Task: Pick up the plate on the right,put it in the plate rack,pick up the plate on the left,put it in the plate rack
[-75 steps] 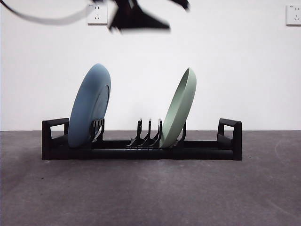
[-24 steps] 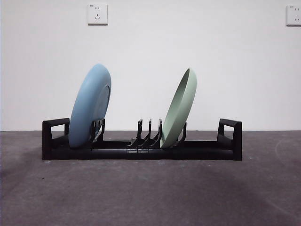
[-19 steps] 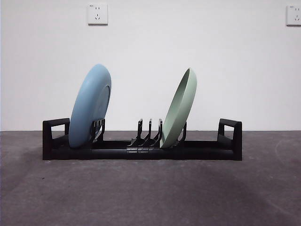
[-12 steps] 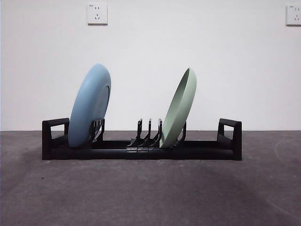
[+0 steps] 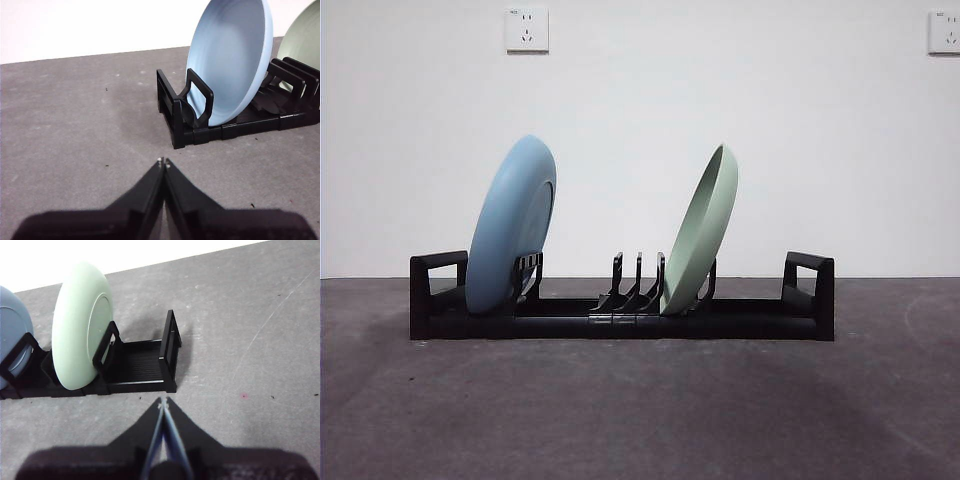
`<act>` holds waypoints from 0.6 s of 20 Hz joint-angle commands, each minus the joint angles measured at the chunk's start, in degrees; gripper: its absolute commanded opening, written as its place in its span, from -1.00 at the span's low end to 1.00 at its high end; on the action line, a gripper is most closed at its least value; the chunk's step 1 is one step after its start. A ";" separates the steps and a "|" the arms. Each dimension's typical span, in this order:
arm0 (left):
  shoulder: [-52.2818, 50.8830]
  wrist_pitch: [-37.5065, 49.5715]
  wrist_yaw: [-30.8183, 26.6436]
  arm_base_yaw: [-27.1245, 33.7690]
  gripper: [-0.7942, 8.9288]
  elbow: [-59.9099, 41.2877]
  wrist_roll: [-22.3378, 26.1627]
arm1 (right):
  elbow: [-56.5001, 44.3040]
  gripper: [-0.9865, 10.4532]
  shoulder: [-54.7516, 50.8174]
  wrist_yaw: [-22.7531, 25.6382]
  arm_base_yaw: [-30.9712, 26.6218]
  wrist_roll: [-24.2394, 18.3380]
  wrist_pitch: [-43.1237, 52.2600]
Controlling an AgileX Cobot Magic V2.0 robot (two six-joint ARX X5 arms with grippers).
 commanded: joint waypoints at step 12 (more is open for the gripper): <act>-0.09 -0.13 -0.09 0.11 -0.84 -0.76 -0.35 | -14.99 -0.83 -22.29 -1.44 -4.04 -14.82 7.93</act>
